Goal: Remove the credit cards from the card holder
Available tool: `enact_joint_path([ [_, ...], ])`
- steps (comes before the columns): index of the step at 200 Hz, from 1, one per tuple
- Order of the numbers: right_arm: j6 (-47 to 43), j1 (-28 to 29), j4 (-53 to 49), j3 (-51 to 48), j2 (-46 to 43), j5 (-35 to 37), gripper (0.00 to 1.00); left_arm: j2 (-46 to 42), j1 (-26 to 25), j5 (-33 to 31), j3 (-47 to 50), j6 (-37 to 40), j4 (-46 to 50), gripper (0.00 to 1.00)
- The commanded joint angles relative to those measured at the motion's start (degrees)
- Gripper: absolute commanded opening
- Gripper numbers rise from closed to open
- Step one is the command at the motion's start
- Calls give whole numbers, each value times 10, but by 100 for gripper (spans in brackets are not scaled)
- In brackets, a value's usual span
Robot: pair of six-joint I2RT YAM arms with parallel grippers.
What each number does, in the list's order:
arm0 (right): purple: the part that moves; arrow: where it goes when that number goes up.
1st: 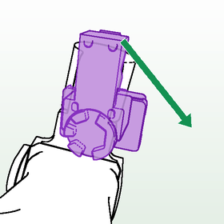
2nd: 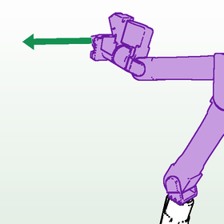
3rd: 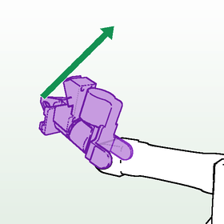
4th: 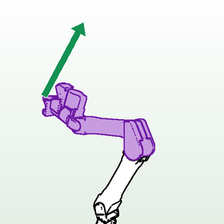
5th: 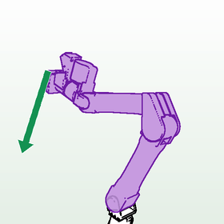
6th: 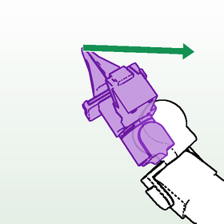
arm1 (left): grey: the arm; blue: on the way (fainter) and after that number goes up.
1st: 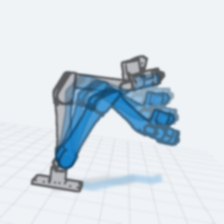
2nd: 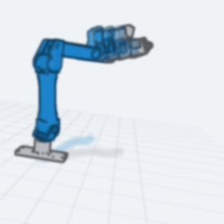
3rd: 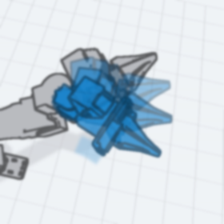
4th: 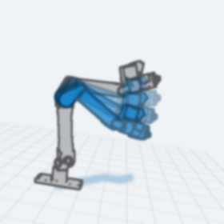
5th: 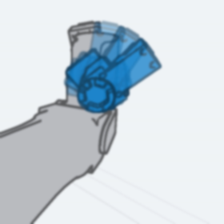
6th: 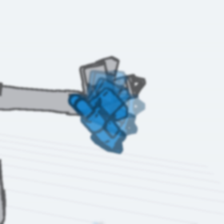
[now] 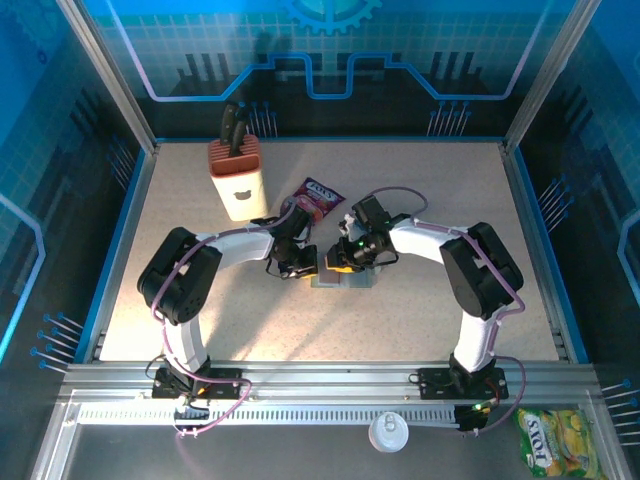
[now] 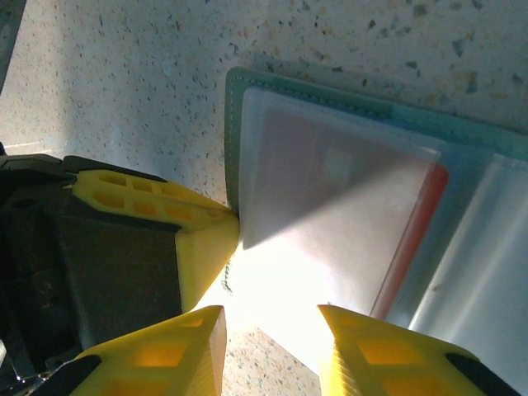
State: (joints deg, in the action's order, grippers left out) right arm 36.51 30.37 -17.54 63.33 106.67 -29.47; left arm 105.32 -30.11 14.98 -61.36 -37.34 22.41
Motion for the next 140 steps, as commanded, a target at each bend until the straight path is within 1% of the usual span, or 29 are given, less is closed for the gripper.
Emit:
enact_joint_path([
  [1,10,7,15,12,18,-25,35,12,5,-10,-10,9,27,0],
  [49,9,9,9,7,27,-20,35,10,5,-10,-11,11,31,0],
  [105,-19,7,-50,10,15,40,35,10,4,-14,-8,15,34,0],
  [140,-23,2,-52,1,6,42,35,9,5,-15,-6,14,34,0],
])
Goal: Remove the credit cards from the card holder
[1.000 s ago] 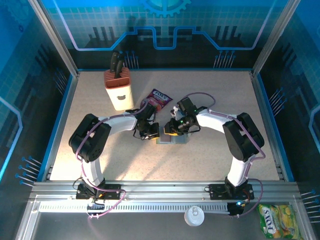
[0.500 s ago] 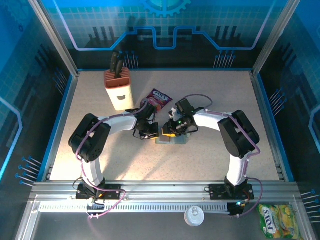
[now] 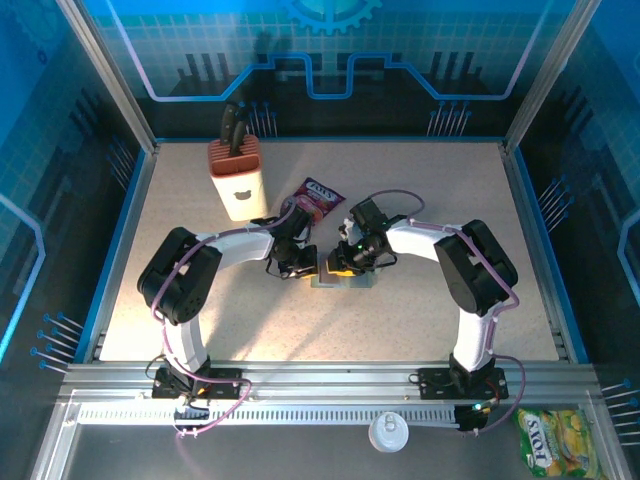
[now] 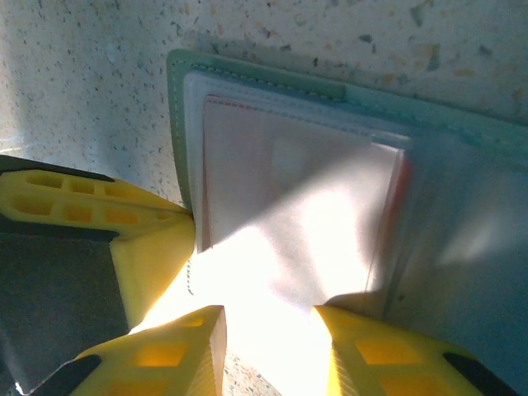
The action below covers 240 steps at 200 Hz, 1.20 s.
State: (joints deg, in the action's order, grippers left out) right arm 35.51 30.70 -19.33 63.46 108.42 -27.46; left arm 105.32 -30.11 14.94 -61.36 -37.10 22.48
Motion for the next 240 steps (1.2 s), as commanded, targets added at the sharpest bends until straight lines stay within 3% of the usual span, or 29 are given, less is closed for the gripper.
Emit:
enact_joint_path([
  [1,-13,-1,-34,0,-11,22,35,9,5,-15,-6,12,34,0],
  [82,8,-13,34,-38,-18,-27,35,-47,6,-29,-5,0,32,0],
  [134,15,-20,66,-59,-19,-46,34,-93,6,14,6,-50,-20,0],
  [240,47,-48,161,-114,-5,-110,34,-48,-5,68,56,-147,-141,10],
])
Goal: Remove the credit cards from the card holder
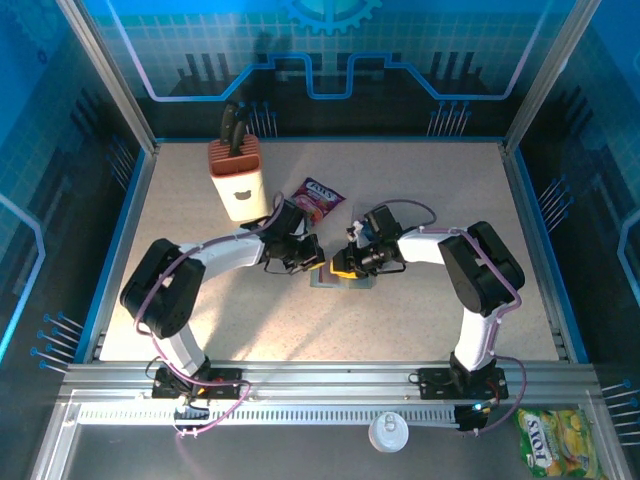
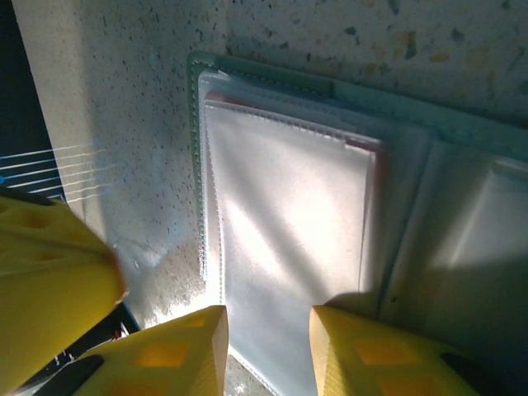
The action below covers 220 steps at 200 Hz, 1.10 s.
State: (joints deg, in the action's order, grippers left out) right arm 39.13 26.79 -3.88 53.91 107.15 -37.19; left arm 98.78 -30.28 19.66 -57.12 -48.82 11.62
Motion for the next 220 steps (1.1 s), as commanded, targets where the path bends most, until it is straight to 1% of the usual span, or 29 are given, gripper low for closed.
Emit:
enact_joint_path([
  [1,11,-9,6,-19,8,-13,34,17,-3,20,14,-30,-32,10],
  [53,14,-14,24,-27,13,-26,33,32,-4,16,19,-41,-36,20],
  [156,20,-15,35,-32,9,-32,33,49,-3,0,19,-47,-20,29],
  [181,21,-15,37,-32,8,-33,33,51,-5,9,22,-53,-33,28],
  [220,22,-14,39,-32,7,-35,33,54,-6,19,25,-62,-58,19],
])
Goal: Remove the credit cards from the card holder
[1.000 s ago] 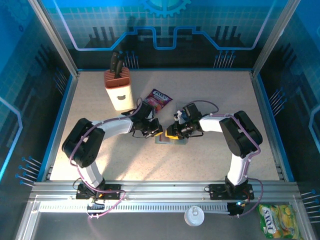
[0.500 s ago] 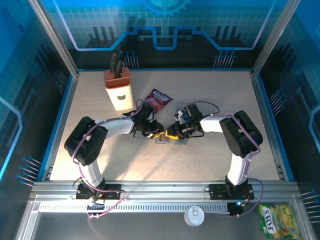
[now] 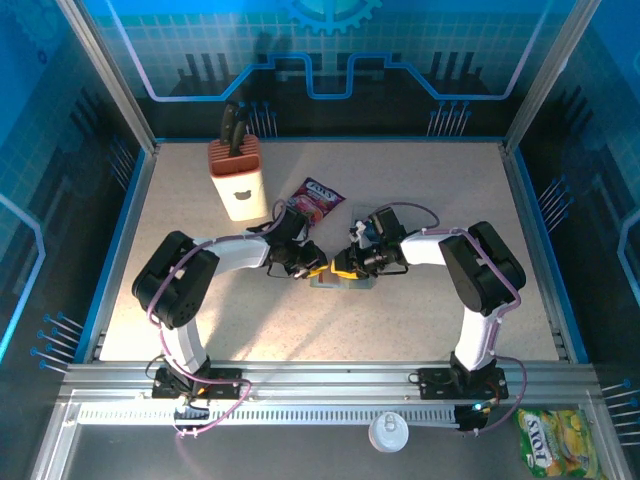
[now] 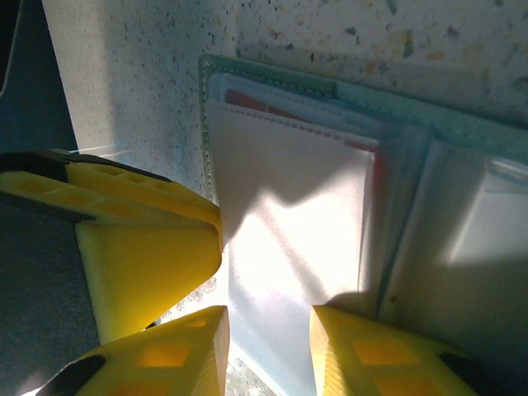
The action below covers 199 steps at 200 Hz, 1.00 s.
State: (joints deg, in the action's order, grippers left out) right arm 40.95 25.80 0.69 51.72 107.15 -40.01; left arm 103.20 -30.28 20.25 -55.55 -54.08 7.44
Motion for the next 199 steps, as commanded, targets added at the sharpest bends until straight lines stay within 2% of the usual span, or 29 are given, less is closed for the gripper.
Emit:
enact_joint_path([
  [1,4,-5,-7,-10,7,-6,33,9,-6,14,9,-10,-17,19],
  [24,3,-4,-6,-24,7,-6,33,9,-6,17,8,-11,-28,16],
  [59,6,-3,0,-25,1,-14,33,3,-6,23,7,-10,-48,15],
  [106,15,0,-7,-26,-61,-2,33,-11,-11,27,-3,-3,-42,16],
  [199,-87,-38,-227,22,-196,140,35,-8,-49,22,-50,9,-3,20],
])
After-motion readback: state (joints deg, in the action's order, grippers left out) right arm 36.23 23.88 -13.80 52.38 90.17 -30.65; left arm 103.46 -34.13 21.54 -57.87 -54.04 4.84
